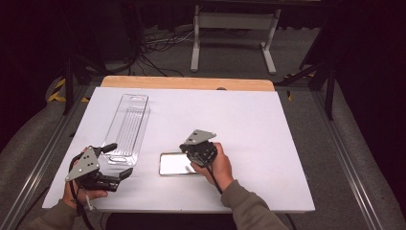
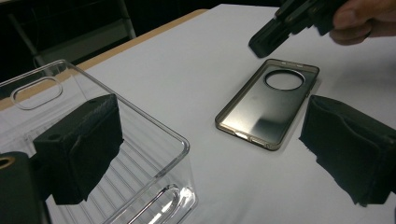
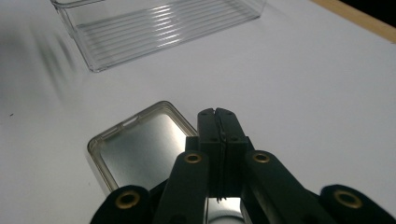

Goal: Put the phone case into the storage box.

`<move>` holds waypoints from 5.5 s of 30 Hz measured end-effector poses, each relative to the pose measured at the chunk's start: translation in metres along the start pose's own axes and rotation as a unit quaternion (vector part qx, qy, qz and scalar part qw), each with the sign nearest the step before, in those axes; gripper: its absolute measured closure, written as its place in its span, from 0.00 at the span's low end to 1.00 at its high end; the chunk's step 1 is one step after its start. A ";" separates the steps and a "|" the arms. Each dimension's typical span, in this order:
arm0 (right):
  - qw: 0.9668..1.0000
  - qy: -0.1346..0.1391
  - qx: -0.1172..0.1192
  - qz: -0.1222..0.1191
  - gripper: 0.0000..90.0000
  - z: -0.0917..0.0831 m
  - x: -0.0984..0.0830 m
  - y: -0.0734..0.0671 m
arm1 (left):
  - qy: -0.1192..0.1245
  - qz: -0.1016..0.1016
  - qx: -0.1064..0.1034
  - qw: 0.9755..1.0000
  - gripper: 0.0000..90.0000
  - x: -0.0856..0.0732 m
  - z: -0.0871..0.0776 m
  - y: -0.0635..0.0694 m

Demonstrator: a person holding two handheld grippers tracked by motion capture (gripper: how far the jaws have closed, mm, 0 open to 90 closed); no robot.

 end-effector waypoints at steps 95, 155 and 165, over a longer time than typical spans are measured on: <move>0.999 0.003 -0.035 0.004 0.26 -0.082 -0.037 0.029 | -0.011 0.007 -0.024 1.000 0.08 -0.002 0.007 0.007; 0.992 -0.122 0.030 0.026 0.27 -0.048 -0.036 0.047 | -0.038 0.026 -0.040 0.998 0.06 -0.005 0.018 0.019; 0.976 -0.209 0.064 -0.003 0.47 -0.009 -0.010 0.058 | -0.043 0.027 -0.045 0.998 0.06 -0.006 0.019 0.020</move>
Point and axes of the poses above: each handheld gripper's, and its own axes: z roughly forward along the jaws, x roughly out of its top, y roughly to its right, the point moved 1 cm from there along z, roughly forward along the jaws, and after that the axes turned 12 degrees about -z, right-handed, at the moved point
